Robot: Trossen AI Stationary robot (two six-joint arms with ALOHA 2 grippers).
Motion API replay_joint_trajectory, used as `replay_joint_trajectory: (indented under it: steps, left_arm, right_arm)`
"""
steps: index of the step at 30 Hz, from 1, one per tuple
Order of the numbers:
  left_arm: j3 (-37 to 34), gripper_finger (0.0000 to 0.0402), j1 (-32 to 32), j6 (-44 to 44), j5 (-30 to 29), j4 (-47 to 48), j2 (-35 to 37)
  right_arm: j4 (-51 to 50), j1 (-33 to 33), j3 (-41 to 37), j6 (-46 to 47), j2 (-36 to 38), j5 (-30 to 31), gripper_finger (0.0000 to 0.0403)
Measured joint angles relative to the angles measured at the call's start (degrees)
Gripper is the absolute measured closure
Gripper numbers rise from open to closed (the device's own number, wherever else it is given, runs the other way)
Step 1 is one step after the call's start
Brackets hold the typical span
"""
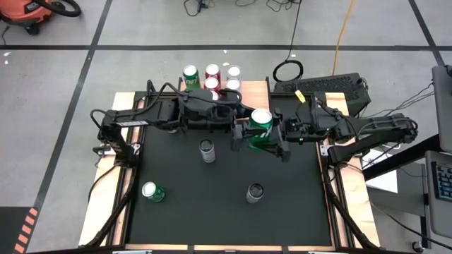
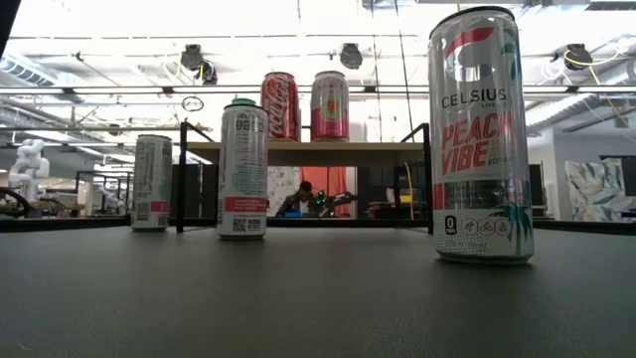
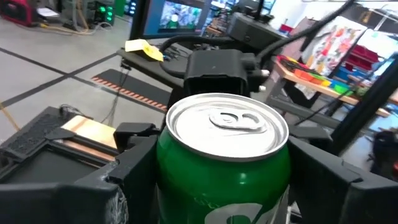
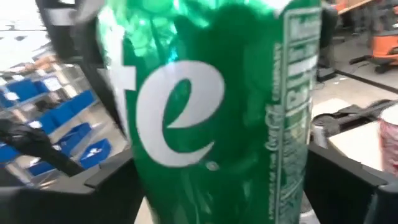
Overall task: Place canned beverage on shelf
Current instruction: Put the top green soda can on the shelf aligned with the other green soda can
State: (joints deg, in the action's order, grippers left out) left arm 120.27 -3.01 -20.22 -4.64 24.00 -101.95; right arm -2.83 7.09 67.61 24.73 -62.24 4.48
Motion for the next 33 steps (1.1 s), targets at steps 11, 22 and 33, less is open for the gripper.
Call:
replay_joint_trajectory:
  steps: [11,22,33]
  left_arm:
    - [0.0,0.0118,0.2,1.1,1.6,0.9,2.6]
    - [0.0,0.0118,2.8,4.8,1.6,4.0,7.9]
    - [0.0,0.0118,7.2,10.6,1.3,12.7,15.8]
  right_arm:
    - [-1.0,0.0,-0.1,1.6,4.4,-3.1,0.0017]
    - [-11.0,0.0,-0.1,-3.8,9.7,-1.4,0.0017]
    - [-13.2,0.0,-0.1,-3.9,11.6,-1.3,0.0017]
